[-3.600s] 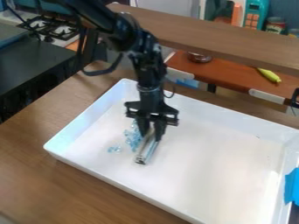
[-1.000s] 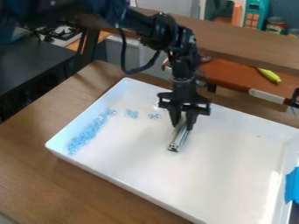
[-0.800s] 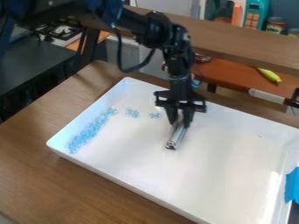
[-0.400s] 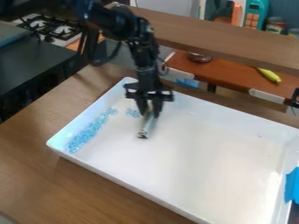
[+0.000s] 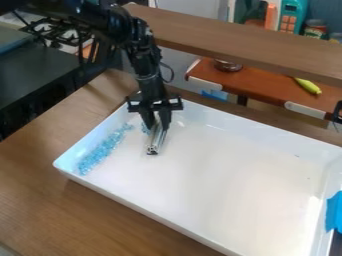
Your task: Sweep into pile
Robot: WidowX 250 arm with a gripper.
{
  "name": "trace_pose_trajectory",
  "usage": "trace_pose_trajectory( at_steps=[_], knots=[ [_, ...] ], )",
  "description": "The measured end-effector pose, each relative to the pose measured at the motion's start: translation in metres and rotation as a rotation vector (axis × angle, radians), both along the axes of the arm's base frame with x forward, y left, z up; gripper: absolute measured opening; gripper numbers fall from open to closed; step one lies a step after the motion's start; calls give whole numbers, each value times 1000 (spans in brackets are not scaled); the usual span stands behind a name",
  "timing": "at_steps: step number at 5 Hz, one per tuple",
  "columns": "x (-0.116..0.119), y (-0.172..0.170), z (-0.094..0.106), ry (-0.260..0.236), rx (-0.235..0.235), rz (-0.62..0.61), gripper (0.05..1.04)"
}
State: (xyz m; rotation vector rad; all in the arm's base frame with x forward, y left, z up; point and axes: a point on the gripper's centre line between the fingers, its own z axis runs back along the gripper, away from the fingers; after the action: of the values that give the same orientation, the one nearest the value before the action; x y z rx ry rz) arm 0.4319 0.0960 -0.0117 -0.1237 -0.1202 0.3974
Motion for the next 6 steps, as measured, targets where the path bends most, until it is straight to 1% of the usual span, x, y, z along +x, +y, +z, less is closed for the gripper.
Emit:
trace_pose_trajectory(
  at_steps=[1,2,3,4,5,6],
  knots=[
    [-11,5,0,18,-33,115,369],
    [-28,6,-2,53,-65,205,369],
    [-46,6,-1,59,-70,241,369],
    [-62,11,0,51,-59,272,369],
    [-70,19,-2,42,-14,263,369],
    [-69,29,-1,37,125,160,369]
  ],
)
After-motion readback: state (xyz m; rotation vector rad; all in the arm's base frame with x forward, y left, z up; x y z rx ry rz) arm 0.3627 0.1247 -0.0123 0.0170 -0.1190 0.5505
